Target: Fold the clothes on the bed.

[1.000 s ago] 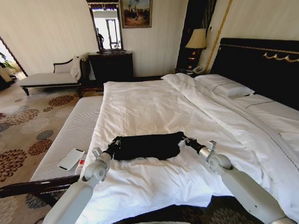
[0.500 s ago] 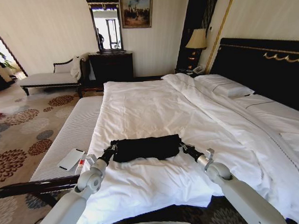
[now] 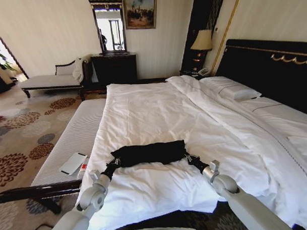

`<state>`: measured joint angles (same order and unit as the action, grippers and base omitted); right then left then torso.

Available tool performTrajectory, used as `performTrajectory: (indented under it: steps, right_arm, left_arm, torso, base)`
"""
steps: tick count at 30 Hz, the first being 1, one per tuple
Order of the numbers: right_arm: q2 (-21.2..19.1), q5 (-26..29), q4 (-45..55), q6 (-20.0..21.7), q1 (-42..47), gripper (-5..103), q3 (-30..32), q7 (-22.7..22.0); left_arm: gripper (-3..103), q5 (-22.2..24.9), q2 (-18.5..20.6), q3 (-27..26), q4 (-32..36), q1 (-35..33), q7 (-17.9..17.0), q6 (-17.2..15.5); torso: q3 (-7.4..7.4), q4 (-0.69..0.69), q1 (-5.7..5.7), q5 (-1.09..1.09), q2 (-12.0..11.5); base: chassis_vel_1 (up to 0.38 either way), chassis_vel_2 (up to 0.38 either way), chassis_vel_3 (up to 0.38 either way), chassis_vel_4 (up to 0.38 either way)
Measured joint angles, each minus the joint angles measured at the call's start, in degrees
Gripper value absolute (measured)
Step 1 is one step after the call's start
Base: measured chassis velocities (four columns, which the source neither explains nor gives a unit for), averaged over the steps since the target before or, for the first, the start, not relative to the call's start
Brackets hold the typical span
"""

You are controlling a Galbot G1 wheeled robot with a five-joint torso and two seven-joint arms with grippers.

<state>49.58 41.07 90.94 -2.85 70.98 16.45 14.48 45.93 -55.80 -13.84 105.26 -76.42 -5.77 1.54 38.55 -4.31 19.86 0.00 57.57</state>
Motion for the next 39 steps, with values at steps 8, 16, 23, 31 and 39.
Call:
performTrajectory:
  steps: [8,16,23,31,39]
  right_arm:
    - [0.0,-0.3,1.5,-2.2,3.3,32,2.0,0.9]
    - [-0.1,-0.6,5.8,-3.2,8.3,65,7.1,1.7]
    - [-0.4,0.0,9.0,-3.5,10.9,91,11.4,1.6]
    - [-1.4,0.5,10.1,-2.8,9.1,100,12.1,-0.8]
    - [-5.7,20.2,8.8,6.1,7.4,100,11.3,4.8]
  left_arm:
    - [39,-0.8,0.2,-0.9,1.6,-1.5,-0.1,0.6]
    - [66,-1.0,0.8,-3.7,5.8,-5.0,-0.2,1.2]
    - [93,0.1,0.5,-7.0,7.1,-5.9,-1.4,1.3]
    - [100,0.1,0.8,-8.0,6.8,-3.7,-2.9,0.8]
    - [100,-0.2,2.1,-7.0,3.9,1.5,-6.0,-3.6]
  torso:
    - [0.00,0.00,0.00,0.00,0.0]
    - [0.00,0.00,0.00,0.00,0.0]
    - [0.00,0.00,-0.01,-0.01,0.0]
    - [0.00,0.00,0.00,0.00,0.0]
    - [0.01,-0.04,0.01,0.00,0.0]
  base:
    - [0.000,0.000,0.000,0.000]
    - [0.000,0.000,0.000,0.000]
    - [0.000,0.000,0.000,0.000]
    - [0.000,0.000,0.000,0.000]
    - [0.000,0.000,0.000,0.000]
